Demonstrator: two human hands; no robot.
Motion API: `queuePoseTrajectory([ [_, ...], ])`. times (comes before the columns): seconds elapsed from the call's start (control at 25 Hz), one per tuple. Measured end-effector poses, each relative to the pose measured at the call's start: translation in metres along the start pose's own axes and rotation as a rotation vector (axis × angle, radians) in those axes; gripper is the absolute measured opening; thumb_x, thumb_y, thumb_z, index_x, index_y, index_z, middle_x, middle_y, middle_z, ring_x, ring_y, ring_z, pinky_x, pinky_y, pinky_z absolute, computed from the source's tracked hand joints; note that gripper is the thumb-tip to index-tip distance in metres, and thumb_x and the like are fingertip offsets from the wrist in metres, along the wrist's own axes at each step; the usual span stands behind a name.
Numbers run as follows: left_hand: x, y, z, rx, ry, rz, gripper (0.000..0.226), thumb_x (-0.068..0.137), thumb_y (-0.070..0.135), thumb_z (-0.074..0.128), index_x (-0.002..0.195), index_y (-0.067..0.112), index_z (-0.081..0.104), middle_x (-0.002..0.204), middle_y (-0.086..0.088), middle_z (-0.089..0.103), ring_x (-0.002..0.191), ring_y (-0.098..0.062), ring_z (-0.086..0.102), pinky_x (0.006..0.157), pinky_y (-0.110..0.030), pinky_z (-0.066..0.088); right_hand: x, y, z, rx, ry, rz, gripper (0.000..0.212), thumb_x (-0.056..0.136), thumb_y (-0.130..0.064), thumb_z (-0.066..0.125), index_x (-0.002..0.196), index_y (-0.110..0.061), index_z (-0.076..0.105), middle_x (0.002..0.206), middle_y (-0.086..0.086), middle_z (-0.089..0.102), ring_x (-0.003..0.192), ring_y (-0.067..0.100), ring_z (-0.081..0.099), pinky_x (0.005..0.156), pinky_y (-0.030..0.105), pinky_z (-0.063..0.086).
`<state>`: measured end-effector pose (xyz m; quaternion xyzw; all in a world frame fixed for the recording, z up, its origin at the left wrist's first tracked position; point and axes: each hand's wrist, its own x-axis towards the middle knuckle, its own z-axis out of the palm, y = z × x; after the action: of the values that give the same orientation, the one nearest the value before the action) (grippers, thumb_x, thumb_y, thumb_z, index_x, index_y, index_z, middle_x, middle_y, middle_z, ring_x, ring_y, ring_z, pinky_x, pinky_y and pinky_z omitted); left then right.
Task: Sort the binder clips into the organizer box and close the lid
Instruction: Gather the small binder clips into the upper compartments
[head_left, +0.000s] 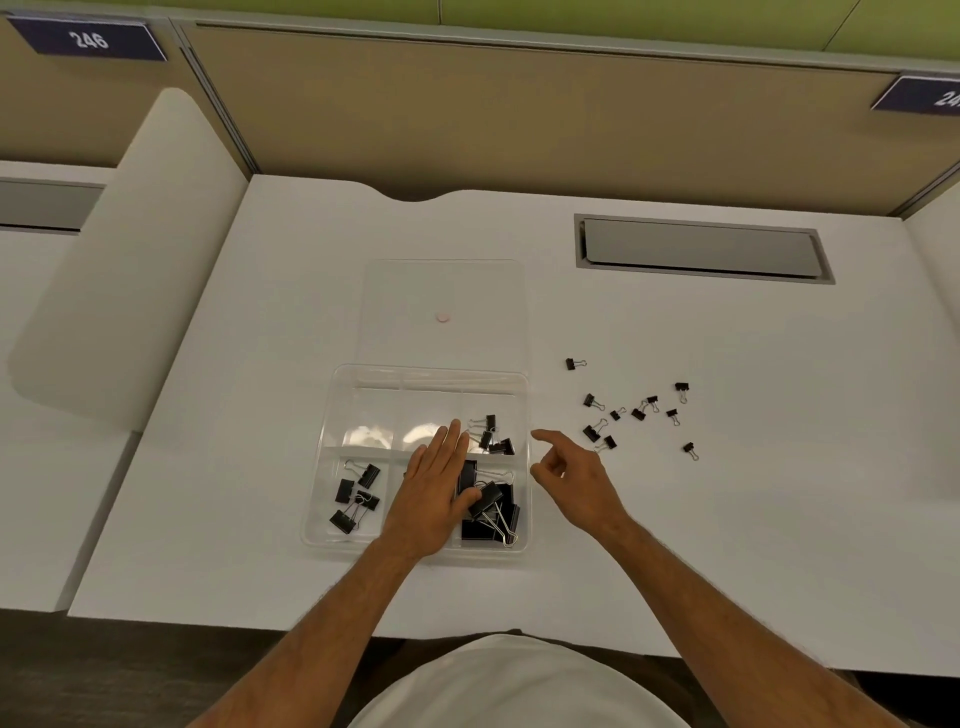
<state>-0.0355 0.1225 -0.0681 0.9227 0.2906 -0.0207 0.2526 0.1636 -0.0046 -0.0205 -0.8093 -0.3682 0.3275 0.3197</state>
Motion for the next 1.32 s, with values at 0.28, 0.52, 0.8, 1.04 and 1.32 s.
queuePoseTrajectory([
  [0.28, -0.001, 0.002, -0.001, 0.006, 0.001, -0.011, 0.071, 0.102, 0.053, 0.032, 0.156, 0.024, -0.005, 0.162, 0.010, -0.018, 0.149, -0.008, -0.017, 0.124, -0.042, 0.001, -0.041, 0.029, -0.008, 0.082, 0.015, 0.013, 0.041, 0.093, -0.015, 0.063, 0.130, -0.030, 0.056, 0.082, -0.008, 0.066, 0.082, 0.007, 0.062, 0.079, 0.022, 0.051],
  [0.52, -0.008, 0.006, 0.002, 0.010, -0.003, 0.001, 0.070, 0.103, 0.052, 0.032, 0.157, 0.023, -0.003, 0.163, 0.009, -0.016, 0.150, -0.009, -0.015, 0.124, -0.043, 0.003, -0.044, 0.032, -0.012, 0.038, 0.040, -0.020, 0.042, 0.092, -0.017, 0.064, 0.130, -0.032, 0.054, 0.098, -0.014, 0.064, 0.091, 0.006, 0.059, 0.084, 0.024, 0.050],
  [0.8, -0.011, 0.007, 0.004, -0.024, 0.021, 0.001, 0.070, 0.103, 0.049, 0.036, 0.157, 0.021, 0.001, 0.164, 0.006, -0.012, 0.151, -0.012, -0.012, 0.123, -0.042, 0.002, 0.005, -0.018, 0.001, -0.147, -0.274, -0.148, 0.080, 0.090, -0.013, 0.055, 0.153, -0.039, 0.013, 0.134, -0.013, 0.054, 0.063, 0.007, 0.054, 0.077, 0.024, 0.049],
  [1.04, -0.010, 0.005, 0.008, -0.037, 0.010, -0.013, 0.072, 0.103, 0.043, 0.042, 0.157, 0.019, 0.003, 0.165, 0.004, -0.009, 0.151, -0.013, -0.009, 0.123, -0.039, 0.001, 0.029, -0.020, 0.007, -0.393, -0.442, -0.078, 0.094, 0.087, -0.014, 0.055, 0.154, -0.041, -0.005, 0.139, 0.000, 0.056, 0.089, 0.019, 0.061, 0.082, 0.033, 0.050],
  [1.32, -0.009, 0.004, 0.011, -0.036, 0.011, -0.026, 0.070, 0.103, 0.043, 0.043, 0.157, 0.017, 0.007, 0.165, 0.003, -0.008, 0.151, -0.013, -0.007, 0.122, -0.032, -0.007, 0.046, -0.023, 0.013, -0.490, -0.538, -0.060, 0.107, 0.085, -0.014, 0.061, 0.151, -0.038, -0.020, 0.143, 0.003, 0.052, 0.092, 0.023, 0.063, 0.079, 0.032, 0.050],
])
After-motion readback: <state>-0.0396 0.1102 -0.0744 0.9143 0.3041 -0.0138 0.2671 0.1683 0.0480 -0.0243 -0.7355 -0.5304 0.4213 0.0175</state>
